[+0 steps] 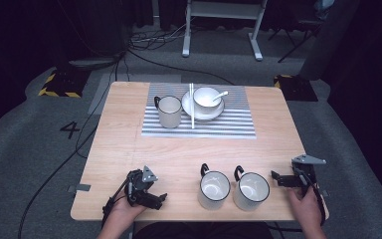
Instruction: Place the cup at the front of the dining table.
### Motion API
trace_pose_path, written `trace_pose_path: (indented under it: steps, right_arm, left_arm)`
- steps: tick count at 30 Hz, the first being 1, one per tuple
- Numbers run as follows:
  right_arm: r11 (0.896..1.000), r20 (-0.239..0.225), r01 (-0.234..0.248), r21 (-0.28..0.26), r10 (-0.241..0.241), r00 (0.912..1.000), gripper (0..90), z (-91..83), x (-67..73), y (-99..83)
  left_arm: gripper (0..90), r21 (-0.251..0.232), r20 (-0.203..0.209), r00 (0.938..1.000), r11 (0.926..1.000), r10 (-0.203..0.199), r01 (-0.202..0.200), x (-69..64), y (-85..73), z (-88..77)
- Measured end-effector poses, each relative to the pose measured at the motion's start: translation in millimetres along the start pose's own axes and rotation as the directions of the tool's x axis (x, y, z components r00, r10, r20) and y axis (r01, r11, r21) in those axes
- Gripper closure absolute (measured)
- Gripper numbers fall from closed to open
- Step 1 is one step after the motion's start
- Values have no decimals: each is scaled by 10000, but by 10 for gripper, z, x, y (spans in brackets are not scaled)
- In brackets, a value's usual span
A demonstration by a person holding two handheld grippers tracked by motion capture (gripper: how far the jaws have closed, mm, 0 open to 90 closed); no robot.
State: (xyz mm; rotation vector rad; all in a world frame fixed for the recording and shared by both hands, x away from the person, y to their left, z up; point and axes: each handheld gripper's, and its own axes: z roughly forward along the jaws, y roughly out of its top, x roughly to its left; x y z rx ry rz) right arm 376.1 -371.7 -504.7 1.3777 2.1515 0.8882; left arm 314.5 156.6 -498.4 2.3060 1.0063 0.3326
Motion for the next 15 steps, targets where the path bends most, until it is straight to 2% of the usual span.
trace_pose_path:
  steps: [1, 3, 5, 15]
  right_arm:
    - [10000, -2, 1, -1, -1, 10000, 4, 0, 0, 0]
    - [10000, 2, 1, -1, -1, 10000, 4, 0, 0, 0]
    - [10000, 1, -6, -4, 6, 10000, 4, 0, 1, 0]
    - [10000, 17, -59, -12, 59, 10000, 4, -1, 5, -1]
  left_arm:
    - [3, -240, 56, 10000, 9997, 64, -63, 8, -13, 18]
    - [0, -562, 12, 10000, 9984, -96, 97, 15, -32, 40]
    - [0, -545, 31, 10000, 9985, 12, -10, 37, -22, 41]
    - [1, -535, 1, 10000, 9985, -72, 72, 38, -26, 40]
